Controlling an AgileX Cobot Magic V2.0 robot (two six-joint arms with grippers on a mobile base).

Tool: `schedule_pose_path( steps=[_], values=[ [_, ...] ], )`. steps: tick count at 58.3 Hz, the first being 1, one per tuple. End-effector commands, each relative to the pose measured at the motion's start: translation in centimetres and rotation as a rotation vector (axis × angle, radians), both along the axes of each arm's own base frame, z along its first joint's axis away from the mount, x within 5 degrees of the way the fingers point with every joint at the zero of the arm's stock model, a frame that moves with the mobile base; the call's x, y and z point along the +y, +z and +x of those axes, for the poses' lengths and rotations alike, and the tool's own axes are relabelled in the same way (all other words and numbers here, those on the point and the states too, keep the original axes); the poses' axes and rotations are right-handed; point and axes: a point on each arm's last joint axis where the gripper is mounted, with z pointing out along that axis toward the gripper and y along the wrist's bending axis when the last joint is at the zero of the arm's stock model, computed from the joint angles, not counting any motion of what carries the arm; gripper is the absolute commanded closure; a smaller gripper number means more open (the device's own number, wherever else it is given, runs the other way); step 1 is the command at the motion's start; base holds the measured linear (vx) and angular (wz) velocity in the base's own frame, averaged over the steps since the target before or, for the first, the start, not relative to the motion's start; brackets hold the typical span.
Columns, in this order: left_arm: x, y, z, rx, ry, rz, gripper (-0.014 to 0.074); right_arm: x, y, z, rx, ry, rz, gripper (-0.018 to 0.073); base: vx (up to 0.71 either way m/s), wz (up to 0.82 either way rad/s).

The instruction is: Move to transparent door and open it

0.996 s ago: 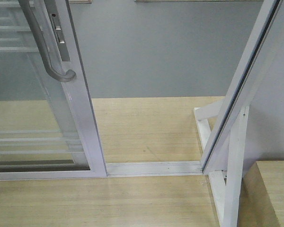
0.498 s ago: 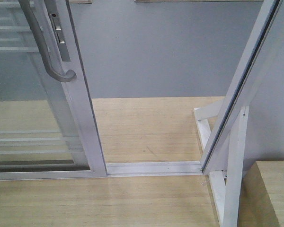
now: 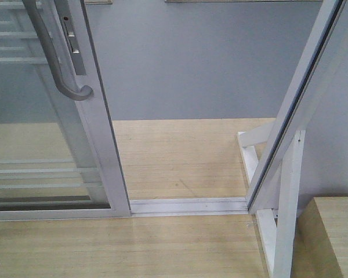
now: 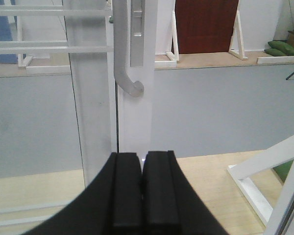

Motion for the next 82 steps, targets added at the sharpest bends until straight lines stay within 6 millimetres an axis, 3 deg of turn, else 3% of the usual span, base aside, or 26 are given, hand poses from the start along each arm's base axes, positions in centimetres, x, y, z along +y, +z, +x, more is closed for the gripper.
schedule_pose_path(
  steps=[1,24,28,37,45,52,67,82],
  values=[
    [0.0,0.4,0.0,-0.076,0.000,-0.031,0.0603,0.1,1.7,-0.1,-0.099,0.012,0.012,0.0568,0.00,0.00],
    [0.0,0.4,0.0,-0.076,0.000,-0.031,0.0603,0.2,1.3,0.0,-0.095,0.017,0.018,0.0568,0.00,0.00],
    [0.0,0.4,0.0,-0.076,0.000,-0.031,0.0603,0.3,0.2,0.2,-0.098,0.026,0.002,0.0568,0.00,0.00],
    [0.0,0.4,0.0,-0.076,0.000,-0.031,0.0603,0.5,-4.1,0.7,-0.037,0.039,0.093,0.0568,0.00,0.00],
    [0.0,0.4,0.0,-0.076,0.000,-0.031,0.0603,0.4,-7.0,0.1,0.019,0.038,0.077,0.0568,0.00,0.00],
    [0.0,0.4,0.0,-0.076,0.000,-0.031,0.0603,0.3,-7.5,-0.5,0.033,0.043,0.020,0.0568,0.00,0.00],
    [0.0,0.4,0.0,-0.074,0.000,-0.031,0.0603,-0.3,-7.5,-0.4,0.033,-0.079,0.050,0.0568,0.00,0.00],
    [0.0,0.4,0.0,-0.074,0.000,-0.031,0.0603,-0.3,-7.5,-0.4,0.035,-0.078,0.052,0.0568,0.00,0.00]
  ],
)
